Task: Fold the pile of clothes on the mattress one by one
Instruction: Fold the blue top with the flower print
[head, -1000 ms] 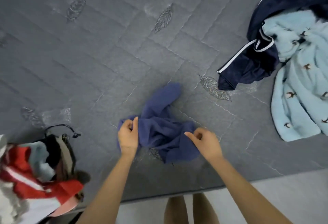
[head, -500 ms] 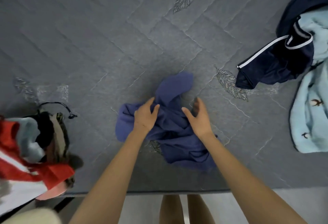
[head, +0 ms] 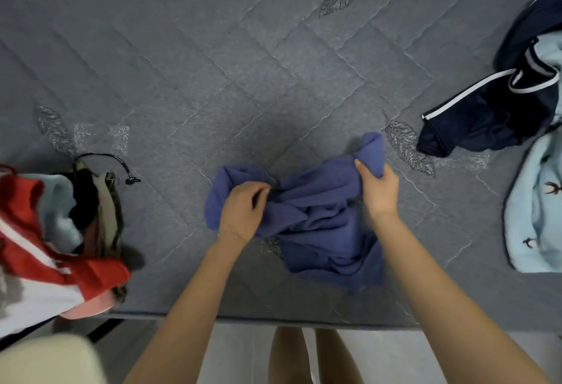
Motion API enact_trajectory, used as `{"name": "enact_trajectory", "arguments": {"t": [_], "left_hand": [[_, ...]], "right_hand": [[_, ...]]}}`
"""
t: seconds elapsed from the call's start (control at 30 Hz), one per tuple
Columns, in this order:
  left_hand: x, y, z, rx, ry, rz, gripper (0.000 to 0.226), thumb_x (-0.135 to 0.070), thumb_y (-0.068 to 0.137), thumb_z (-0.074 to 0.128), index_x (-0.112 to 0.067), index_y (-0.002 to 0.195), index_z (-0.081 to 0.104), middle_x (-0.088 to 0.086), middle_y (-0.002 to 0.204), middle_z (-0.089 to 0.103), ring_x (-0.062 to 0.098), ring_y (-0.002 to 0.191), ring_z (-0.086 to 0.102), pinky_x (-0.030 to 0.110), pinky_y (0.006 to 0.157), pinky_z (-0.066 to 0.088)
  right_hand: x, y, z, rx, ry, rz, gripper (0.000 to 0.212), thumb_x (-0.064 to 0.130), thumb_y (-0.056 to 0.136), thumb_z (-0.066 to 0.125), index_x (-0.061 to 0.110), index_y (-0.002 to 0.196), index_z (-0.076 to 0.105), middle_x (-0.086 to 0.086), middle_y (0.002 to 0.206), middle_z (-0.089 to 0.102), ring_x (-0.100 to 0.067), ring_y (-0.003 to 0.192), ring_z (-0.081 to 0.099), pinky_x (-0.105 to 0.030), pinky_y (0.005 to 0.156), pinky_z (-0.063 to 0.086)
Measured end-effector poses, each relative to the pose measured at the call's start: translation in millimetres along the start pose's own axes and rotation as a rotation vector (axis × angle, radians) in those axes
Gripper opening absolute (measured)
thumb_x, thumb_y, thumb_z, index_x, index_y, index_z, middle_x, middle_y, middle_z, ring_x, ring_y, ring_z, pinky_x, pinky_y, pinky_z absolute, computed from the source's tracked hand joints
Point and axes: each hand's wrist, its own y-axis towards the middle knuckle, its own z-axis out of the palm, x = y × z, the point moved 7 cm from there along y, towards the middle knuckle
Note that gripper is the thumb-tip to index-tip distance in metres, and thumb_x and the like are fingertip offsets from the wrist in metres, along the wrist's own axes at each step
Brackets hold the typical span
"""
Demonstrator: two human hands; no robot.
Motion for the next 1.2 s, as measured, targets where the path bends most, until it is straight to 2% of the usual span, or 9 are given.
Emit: {"name": "enact_trajectory", "arguments": {"t": [0.1, 0.2, 0.3, 0.4, 0.57, 0.7, 0.93, 1.03, 1.2], "left_hand": [[29.5, 6.6, -19.3, -0.078, -0.055, -0.188, 0.023, -0.005, 0.094, 0.056, -0.001, 0.115, 0.065, 0.015, 0.105, 0.068, 0.026, 0.094, 0.063, 0.022, 0.082, 0.044], [37.7, 2.2, -14.5, -0.010, 0.008, -0.174, 0.030, -0.004, 0.092, 0.059, -0.001, 0.121, 0.061, 0.017, 0.109, 0.065, 0.029, 0.094, 0.062, 0.017, 0.079, 0.039], [36.6, -5.9, -5.8, 0.058, 0.075, -0.113, 0.040, -0.009, 0.091, 0.062, -0.002, 0.130, 0.055, 0.017, 0.119, 0.061, 0.031, 0.101, 0.058, 0.024, 0.088, 0.042], [39.3, -11.5, -7.2, 0.026, 0.245, -0.091, 0.052, -0.018, 0.089, 0.066, -0.007, 0.137, 0.049, 0.017, 0.130, 0.052, 0.035, 0.112, 0.050, 0.041, 0.097, 0.041], [43.8, -6.7, -8.0, 0.037, 0.465, -0.079, 0.065, -0.030, 0.093, 0.058, -0.022, 0.150, 0.027, 0.007, 0.159, 0.017, 0.029, 0.143, 0.017, 0.045, 0.112, 0.018], [40.1, 5.6, -7.4, 0.081, 0.425, 0.028, 0.058, -0.016, 0.097, 0.049, -0.021, 0.150, 0.027, 0.000, 0.158, 0.023, 0.019, 0.147, 0.014, 0.038, 0.118, 0.009], [36.6, 20.0, 0.8, 0.149, 0.385, 0.093, 0.051, -0.015, 0.097, 0.049, -0.024, 0.146, 0.037, -0.006, 0.154, 0.031, 0.016, 0.146, 0.017, 0.037, 0.117, 0.000], [39.9, 24.2, 3.0, 0.149, 0.374, 0.073, 0.052, -0.014, 0.096, 0.051, -0.024, 0.145, 0.038, -0.005, 0.153, 0.034, 0.018, 0.145, 0.020, 0.036, 0.117, 0.001], [41.2, 22.9, -2.4, 0.075, 0.375, 0.089, 0.047, -0.009, 0.090, 0.057, -0.016, 0.136, 0.052, 0.007, 0.127, 0.056, 0.029, 0.121, 0.045, 0.038, 0.108, 0.022]], "right_hand": [[-4.3, 8.2, -34.8, -0.113, -0.003, 0.005, 0.013, 0.009, 0.089, 0.066, 0.002, 0.100, 0.064, 0.002, 0.082, 0.062, -0.004, 0.073, 0.052, -0.007, 0.059, 0.044], [-23.6, 11.4, -64.5, -0.221, -0.083, 0.086, 0.027, 0.013, 0.089, 0.067, -0.006, 0.107, 0.062, -0.011, 0.099, 0.063, -0.015, 0.088, 0.055, -0.012, 0.062, 0.044], [-25.0, 5.9, -70.8, -0.263, -0.191, 0.038, 0.056, 0.013, 0.081, 0.075, -0.007, 0.126, 0.049, -0.020, 0.129, 0.056, -0.024, 0.113, 0.054, -0.029, 0.098, 0.043], [-2.6, -4.8, -54.2, -0.236, -0.478, -0.231, 0.095, 0.018, 0.073, 0.082, -0.002, 0.147, 0.026, -0.022, 0.149, 0.034, -0.030, 0.139, 0.029, -0.034, 0.116, 0.019], [18.1, -15.4, 20.2, 0.131, -0.716, -0.569, 0.062, 0.027, 0.088, 0.070, 0.002, 0.139, 0.045, -0.017, 0.140, 0.049, -0.034, 0.134, 0.039, -0.042, 0.115, 0.025], [13.6, -24.8, 67.8, 0.312, -0.752, -0.555, 0.050, 0.027, 0.093, 0.063, 0.004, 0.136, 0.051, -0.015, 0.133, 0.057, -0.031, 0.126, 0.048, -0.036, 0.110, 0.030], [-10.9, -29.5, 78.6, 0.276, -1.049, -0.441, 0.045, 0.034, 0.094, 0.057, 0.018, 0.136, 0.051, -0.008, 0.128, 0.055, -0.028, 0.122, 0.045, -0.038, 0.106, 0.026], [-11.6, -31.3, 78.4, 0.265, -1.086, -0.422, 0.030, 0.032, 0.093, 0.059, 0.018, 0.119, 0.063, -0.008, 0.118, 0.056, -0.028, 0.117, 0.045, -0.035, 0.093, 0.025], [-1.1, -33.9, 73.7, 0.260, -0.910, -0.406, 0.014, 0.021, 0.082, 0.072, 0.013, 0.092, 0.067, -0.002, 0.101, 0.051, -0.026, 0.107, 0.045, -0.029, 0.086, 0.027]]}}
